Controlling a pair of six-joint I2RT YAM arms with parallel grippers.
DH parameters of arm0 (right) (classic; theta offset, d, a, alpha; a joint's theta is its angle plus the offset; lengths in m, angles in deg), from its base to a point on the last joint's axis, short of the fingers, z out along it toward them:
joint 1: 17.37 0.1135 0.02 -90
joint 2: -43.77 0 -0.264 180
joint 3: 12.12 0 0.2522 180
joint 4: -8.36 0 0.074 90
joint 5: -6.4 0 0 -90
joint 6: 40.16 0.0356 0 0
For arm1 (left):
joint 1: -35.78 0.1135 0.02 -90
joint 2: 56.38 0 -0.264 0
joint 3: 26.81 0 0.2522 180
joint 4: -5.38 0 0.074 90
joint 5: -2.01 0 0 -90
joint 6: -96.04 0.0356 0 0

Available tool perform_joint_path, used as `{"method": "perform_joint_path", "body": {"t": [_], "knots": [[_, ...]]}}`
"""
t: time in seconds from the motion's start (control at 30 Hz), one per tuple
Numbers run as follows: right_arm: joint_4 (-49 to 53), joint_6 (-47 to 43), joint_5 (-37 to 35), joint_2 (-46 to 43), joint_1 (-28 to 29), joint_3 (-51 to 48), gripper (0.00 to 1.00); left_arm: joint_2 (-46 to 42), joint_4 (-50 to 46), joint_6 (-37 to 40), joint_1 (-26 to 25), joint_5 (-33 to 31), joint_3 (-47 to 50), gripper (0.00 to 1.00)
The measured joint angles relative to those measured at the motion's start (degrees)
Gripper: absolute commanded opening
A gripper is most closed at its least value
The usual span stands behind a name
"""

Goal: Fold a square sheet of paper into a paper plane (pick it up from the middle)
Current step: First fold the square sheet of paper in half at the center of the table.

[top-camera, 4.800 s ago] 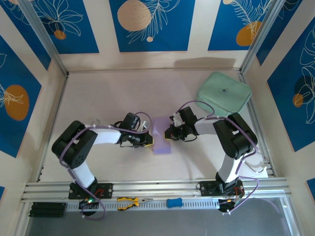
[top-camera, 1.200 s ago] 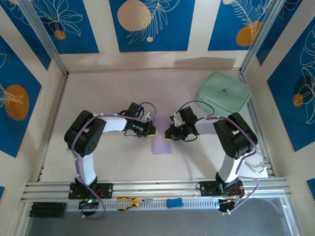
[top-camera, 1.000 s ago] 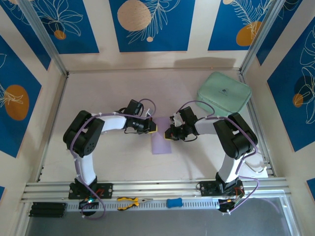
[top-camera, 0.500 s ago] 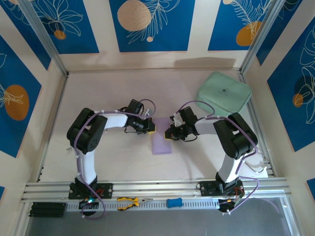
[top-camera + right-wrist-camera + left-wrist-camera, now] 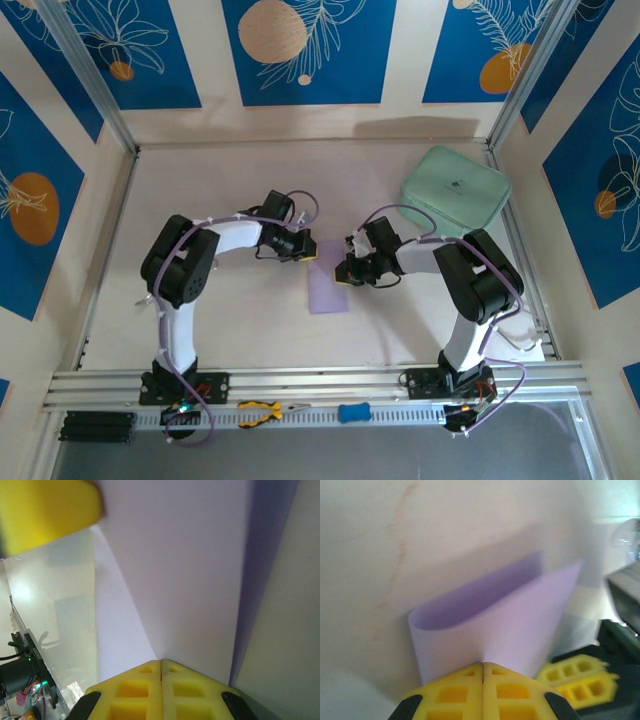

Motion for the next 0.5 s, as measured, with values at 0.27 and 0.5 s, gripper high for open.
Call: {"method": "perform_joint_path", "body": {"t": [0.27, 0.5], "knots": [[0.0, 0.0, 0.0, 0.0, 0.0, 0.0, 0.00, 1.4, -0.5, 0.3, 0.8, 1.4, -0.9, 0.00], [0.0, 0.0, 0.0, 0.0, 0.0, 0.0, 0.00, 2.5, -4.7, -0.9, 0.8, 0.8, -4.0, 0.00]]}}
